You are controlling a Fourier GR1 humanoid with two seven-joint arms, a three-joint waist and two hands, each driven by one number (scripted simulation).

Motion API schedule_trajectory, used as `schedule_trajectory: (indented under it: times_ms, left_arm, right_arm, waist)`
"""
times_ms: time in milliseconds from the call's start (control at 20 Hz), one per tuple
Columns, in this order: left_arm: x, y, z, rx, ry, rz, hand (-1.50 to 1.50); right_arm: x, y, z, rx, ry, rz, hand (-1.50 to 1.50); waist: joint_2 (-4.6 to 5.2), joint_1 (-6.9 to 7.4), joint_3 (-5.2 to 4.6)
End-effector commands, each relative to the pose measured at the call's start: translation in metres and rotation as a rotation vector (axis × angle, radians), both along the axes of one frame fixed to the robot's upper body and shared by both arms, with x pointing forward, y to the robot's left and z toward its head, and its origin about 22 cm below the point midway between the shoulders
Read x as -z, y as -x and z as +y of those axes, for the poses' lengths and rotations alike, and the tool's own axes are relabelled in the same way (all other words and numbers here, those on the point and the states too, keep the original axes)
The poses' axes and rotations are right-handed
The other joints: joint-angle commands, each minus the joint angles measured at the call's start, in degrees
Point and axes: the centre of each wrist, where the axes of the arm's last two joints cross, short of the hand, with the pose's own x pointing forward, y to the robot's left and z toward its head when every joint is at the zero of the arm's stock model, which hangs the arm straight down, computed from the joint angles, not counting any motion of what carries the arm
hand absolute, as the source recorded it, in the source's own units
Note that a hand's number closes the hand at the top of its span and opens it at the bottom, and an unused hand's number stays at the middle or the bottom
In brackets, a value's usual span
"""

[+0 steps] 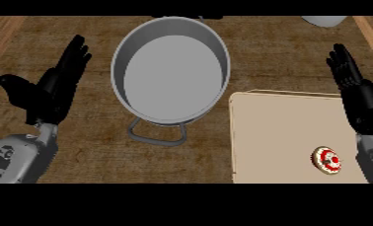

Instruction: Pick the cupcake from the tray and place it in the pot

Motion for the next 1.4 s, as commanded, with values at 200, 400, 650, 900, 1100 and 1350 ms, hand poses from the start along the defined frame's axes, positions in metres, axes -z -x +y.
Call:
schedule_trajectory:
  times_ms: [200, 400, 650, 900, 1100, 1350]
  left_arm:
    - [0.051, 0.037, 0.091, -0.254, -0.279, 0.211, 0.00]
    - [0.072, 0.047, 0.097, -0.356, -0.240, 0.381, 0.00]
    - [0.065, 0.041, 0.093, -0.345, -0.252, 0.398, 0.00]
    - [0.056, 0.040, 0.096, -0.344, -0.273, 0.399, 0.00]
    - [0.064, 0.041, 0.080, -0.337, -0.266, 0.388, 0.00]
    - [0.052, 0.031, 0.075, -0.332, -0.243, 0.393, 0.00]
  right_arm:
    - [-0.010, 0.029, 0.022, -0.082, 0.055, 0.086, 1.50]
    - [-0.028, 0.027, -0.035, 0.426, 0.348, -0.215, -1.50]
    - [0.020, 0.097, 0.035, 0.381, 0.387, -0.261, -1.50]
    - [-0.015, 0.136, 0.039, 0.338, 0.542, -0.135, -1.50]
    - [-0.038, 0.149, 0.020, 0.374, 0.735, 0.046, -1.50]
    - [-0.081, 0.154, 0.027, 0.322, 0.907, 0.271, -1.50]
  waist:
    - [-1.81, -1.19, 1.26]
    - [-2.63, -4.97, 1.25]
    - [-1.90, -3.05, 1.28]
    - [-1.74, -2.31, 1.12]
    - [-1.65, -2.94, 0.88]
    - [-1.35, -1.75, 0.93]
